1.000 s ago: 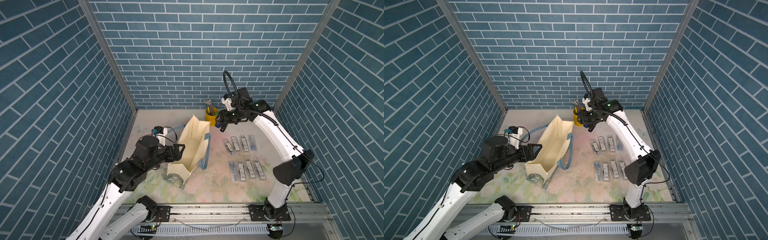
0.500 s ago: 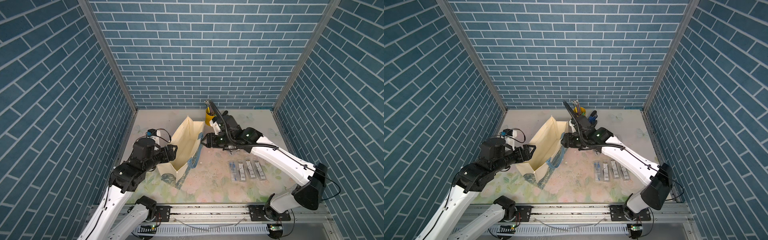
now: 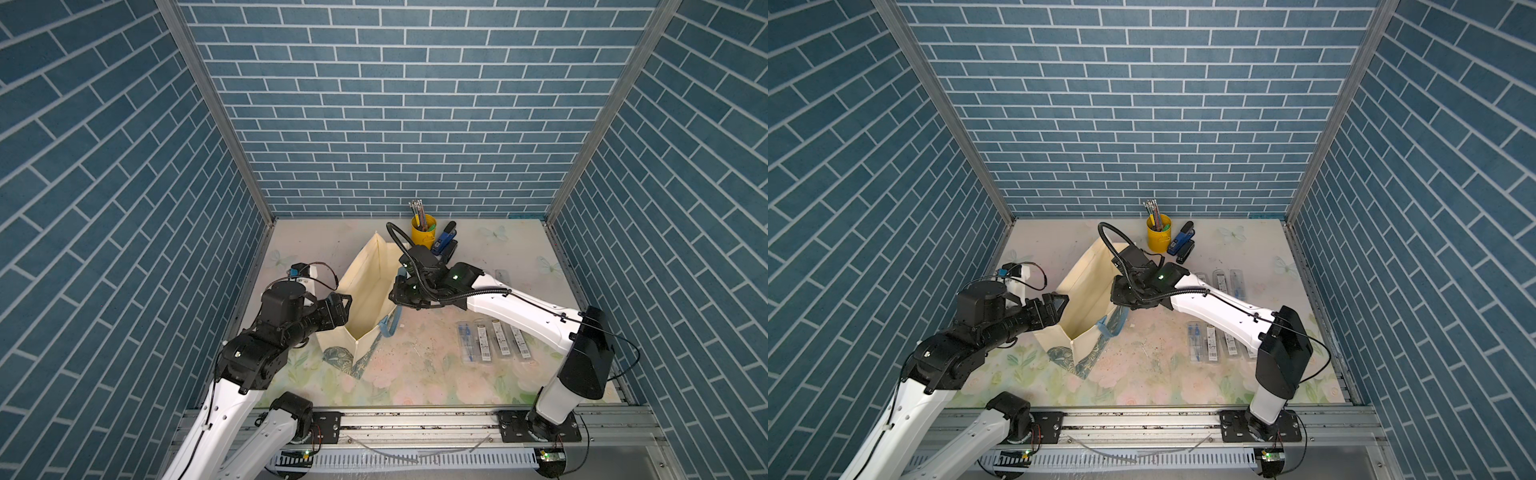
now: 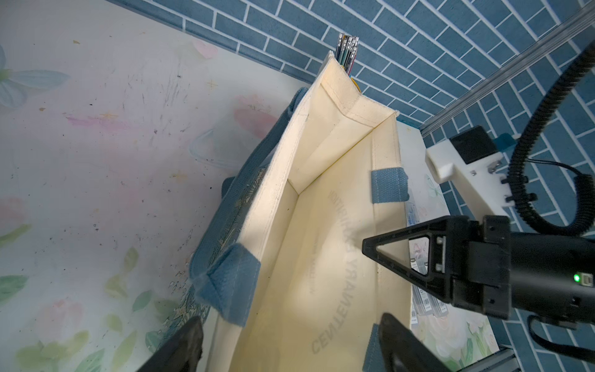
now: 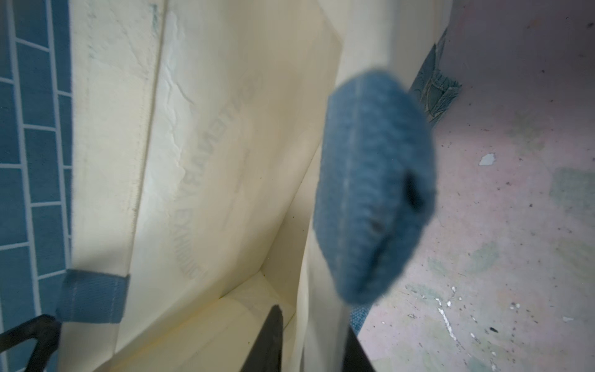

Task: Take out the compass set from the canvas bag
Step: Place the canvas bag at the center of the board.

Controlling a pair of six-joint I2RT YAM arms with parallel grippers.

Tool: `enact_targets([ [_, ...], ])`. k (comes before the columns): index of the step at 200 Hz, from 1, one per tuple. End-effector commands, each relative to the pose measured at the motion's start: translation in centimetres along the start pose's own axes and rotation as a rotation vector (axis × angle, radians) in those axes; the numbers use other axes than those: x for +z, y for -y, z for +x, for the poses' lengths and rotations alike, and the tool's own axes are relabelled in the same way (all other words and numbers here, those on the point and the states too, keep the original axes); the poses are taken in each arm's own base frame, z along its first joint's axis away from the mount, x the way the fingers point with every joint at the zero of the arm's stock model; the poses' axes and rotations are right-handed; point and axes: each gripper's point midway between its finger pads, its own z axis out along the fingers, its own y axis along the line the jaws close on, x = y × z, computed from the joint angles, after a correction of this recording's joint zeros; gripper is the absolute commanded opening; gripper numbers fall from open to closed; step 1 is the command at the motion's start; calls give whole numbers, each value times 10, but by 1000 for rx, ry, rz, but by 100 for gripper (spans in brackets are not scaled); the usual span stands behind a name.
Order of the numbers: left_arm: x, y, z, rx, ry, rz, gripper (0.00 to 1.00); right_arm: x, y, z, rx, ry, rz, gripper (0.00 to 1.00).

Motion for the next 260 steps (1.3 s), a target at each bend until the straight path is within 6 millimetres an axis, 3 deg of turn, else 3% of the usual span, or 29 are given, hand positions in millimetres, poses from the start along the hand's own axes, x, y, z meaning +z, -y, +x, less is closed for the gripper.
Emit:
enact_targets([
  [1, -8, -1, -3, 21, 11, -4, 86, -16, -11, -18, -50, 19, 6, 3],
  [33, -18, 9, -11, 32, 39, 33, 86, -46, 11, -45, -111, 21, 70, 0],
  [64, -32, 23, -19, 43, 67, 94, 86, -58, 23, -53, -150, -55, 45, 0],
  [115, -36, 28, -25, 77, 79, 103, 85, -57, 40, -42, -242, -241, -27, 0],
  [156, -28, 27, -23, 80, 71, 110, 86, -67, 29, -23, -363, -355, -183, 0],
  [209, -13, 28, -12, 38, 47, 148, 85, -68, 16, -31, -512, -304, -275, 2],
  [260, -5, 28, -6, 14, 30, 167, 84, -50, 59, -42, -437, -294, -238, 10],
])
